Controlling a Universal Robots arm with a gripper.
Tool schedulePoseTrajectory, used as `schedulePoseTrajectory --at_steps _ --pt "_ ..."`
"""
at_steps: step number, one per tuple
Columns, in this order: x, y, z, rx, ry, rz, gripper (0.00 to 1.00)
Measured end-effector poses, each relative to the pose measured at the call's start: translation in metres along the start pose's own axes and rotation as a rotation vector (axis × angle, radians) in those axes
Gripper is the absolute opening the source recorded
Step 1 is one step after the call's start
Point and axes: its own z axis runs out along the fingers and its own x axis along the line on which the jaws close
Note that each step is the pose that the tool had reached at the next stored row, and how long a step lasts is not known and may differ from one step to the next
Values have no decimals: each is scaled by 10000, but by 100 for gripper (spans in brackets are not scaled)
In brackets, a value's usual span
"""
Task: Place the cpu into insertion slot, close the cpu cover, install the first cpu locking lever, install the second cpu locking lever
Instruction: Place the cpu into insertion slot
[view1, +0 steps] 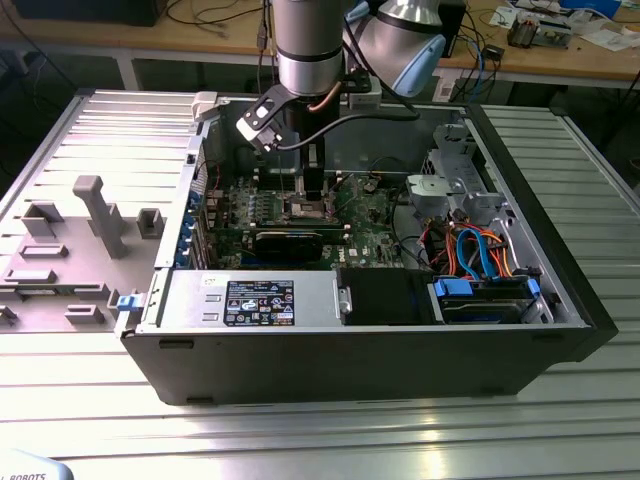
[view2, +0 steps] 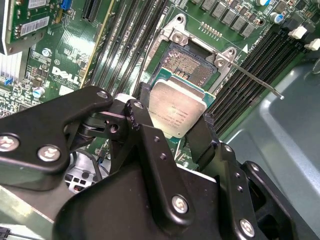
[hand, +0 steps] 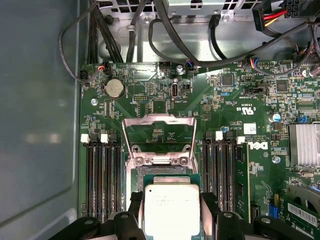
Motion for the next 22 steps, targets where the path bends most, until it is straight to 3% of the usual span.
schedulePoseTrajectory --at_steps 11,20,22 --pt "0 -2 2 0 0 0 54" --pt "-4 -13 136 -42 15 -1 54" --pt "-4 -14 141 -42 14 -1 54"
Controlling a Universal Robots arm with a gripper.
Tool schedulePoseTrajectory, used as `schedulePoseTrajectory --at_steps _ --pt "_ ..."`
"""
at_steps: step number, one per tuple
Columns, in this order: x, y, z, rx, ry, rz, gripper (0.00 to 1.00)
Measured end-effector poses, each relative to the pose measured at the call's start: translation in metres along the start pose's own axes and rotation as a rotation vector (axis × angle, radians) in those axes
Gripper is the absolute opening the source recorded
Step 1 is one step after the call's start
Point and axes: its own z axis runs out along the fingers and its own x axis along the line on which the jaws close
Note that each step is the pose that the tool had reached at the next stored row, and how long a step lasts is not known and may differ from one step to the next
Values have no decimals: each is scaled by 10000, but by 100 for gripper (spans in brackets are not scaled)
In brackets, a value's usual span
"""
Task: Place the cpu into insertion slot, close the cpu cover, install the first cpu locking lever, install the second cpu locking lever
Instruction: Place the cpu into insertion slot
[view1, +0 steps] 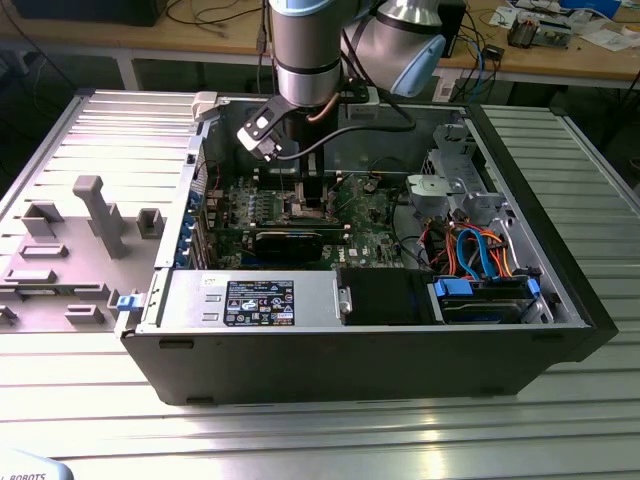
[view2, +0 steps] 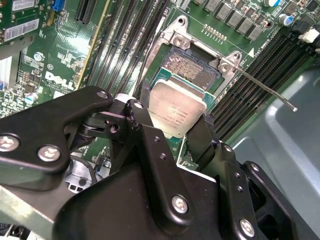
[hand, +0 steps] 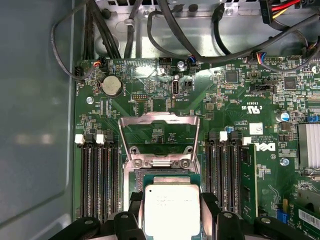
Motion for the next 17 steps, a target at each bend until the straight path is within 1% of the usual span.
schedulePoseTrajectory --at_steps 6,12,14,17 --pt "0 0 1 0 1 1 54" --pt "-1 -2 22 0 1 1 54" --pt "-1 -3 27 -1 20 4 54" --pt "-3 -16 86 -8 19 1 54"
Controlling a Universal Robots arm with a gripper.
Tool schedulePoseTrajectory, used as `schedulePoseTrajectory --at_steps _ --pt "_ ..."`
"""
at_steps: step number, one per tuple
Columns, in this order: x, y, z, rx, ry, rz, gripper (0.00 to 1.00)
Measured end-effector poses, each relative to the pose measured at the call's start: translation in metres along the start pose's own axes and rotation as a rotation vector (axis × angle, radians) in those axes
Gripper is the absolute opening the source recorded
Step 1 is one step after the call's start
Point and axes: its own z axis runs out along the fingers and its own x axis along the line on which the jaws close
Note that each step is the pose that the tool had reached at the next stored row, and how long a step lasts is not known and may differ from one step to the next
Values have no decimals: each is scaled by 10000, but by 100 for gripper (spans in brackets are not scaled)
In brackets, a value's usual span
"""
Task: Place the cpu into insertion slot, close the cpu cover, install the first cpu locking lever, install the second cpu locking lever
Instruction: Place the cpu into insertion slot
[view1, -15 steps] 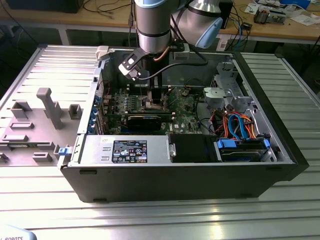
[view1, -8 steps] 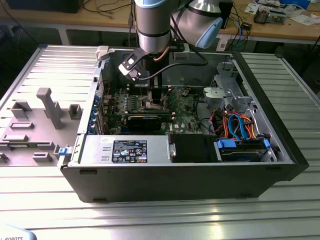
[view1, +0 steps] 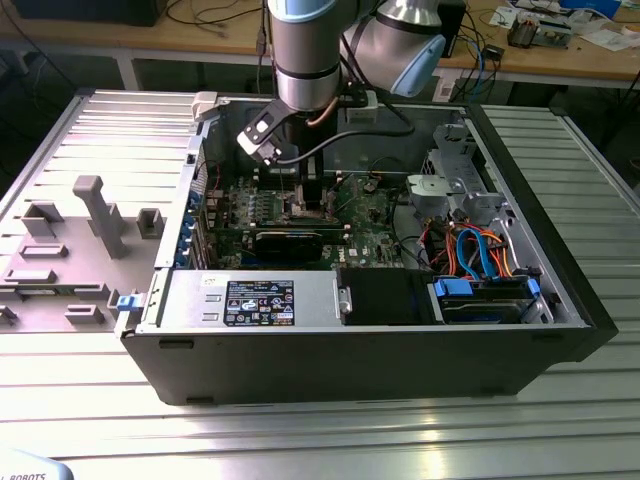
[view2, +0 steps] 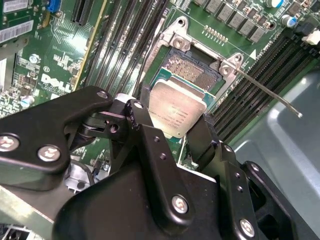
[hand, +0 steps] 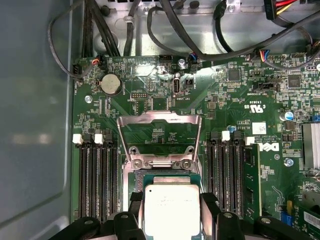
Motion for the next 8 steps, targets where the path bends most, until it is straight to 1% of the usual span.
schedulePoseTrajectory --at_steps 4,8 --pt "-2 -20 84 -22 3 -29 54" --pt "-3 -23 110 -33 2 -50 54"
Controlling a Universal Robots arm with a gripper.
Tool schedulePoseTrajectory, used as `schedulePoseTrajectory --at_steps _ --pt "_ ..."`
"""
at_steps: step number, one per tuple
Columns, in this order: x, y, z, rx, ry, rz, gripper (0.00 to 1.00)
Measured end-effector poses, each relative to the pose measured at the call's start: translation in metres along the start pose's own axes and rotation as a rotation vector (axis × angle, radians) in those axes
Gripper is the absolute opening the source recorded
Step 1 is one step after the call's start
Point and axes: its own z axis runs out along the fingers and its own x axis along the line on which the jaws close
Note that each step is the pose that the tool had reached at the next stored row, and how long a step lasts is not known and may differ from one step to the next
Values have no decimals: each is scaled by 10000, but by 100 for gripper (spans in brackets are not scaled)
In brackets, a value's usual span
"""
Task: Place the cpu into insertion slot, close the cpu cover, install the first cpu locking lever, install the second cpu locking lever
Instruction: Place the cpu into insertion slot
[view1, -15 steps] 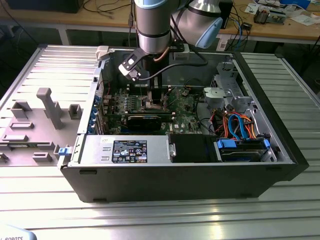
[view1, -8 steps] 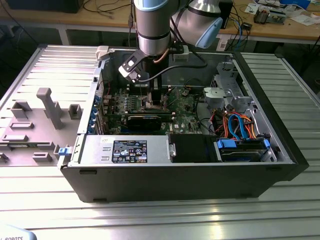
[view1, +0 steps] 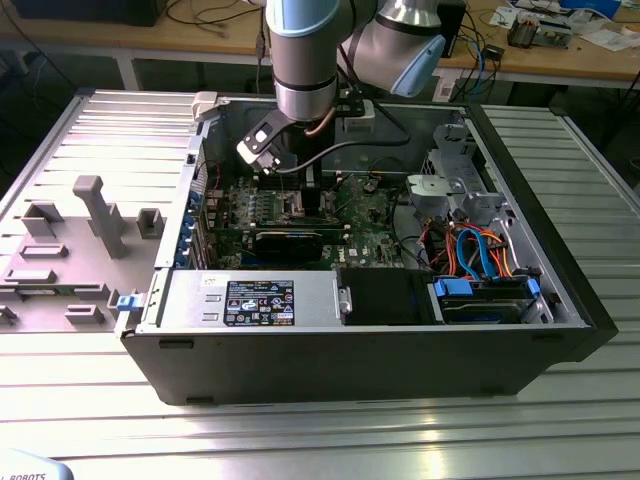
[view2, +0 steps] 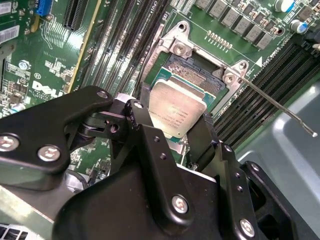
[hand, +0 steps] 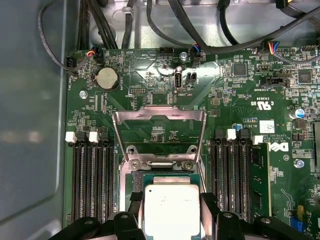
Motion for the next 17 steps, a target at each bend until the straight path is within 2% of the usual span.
schedulePoseTrajectory --at_steps 14,16,17 --pt "0 -1 18 -1 2 0 54" --pt "0 -7 31 -17 -8 -2 54" --pt "-1 -9 37 -22 -50 -6 54"
